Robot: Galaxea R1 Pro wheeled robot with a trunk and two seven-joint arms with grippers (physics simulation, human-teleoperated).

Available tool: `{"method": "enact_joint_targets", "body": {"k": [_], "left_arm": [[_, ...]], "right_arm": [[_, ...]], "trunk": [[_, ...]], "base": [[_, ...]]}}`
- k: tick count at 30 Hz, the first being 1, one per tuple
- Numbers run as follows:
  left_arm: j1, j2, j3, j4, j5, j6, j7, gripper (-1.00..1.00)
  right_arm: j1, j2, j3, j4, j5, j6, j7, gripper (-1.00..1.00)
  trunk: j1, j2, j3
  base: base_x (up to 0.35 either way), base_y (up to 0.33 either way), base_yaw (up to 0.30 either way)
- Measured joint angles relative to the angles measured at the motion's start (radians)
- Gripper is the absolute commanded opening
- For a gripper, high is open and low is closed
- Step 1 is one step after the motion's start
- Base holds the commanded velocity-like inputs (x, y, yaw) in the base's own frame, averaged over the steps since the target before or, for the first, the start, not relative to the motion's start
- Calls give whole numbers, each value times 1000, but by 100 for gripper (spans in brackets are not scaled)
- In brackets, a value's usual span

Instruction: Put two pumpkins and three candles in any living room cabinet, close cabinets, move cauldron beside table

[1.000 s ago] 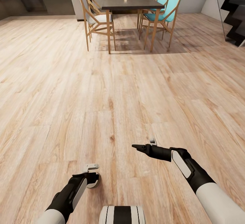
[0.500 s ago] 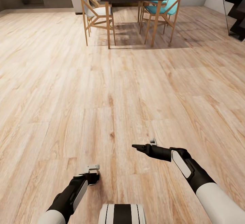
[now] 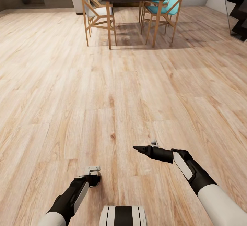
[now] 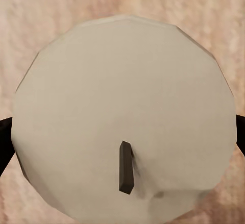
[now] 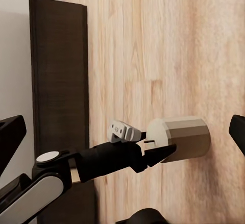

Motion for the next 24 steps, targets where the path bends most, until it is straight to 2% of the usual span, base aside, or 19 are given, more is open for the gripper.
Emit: {"method": "enact_joint_targets", "body": {"k": [24], "left_arm": [[0,3,0,-1,4,0,0,-100]], "right_arm": [[0,0,0,4,0,-1,0,100]], "trunk": [[0,0,0]], "base": [[0,0,0]]}}
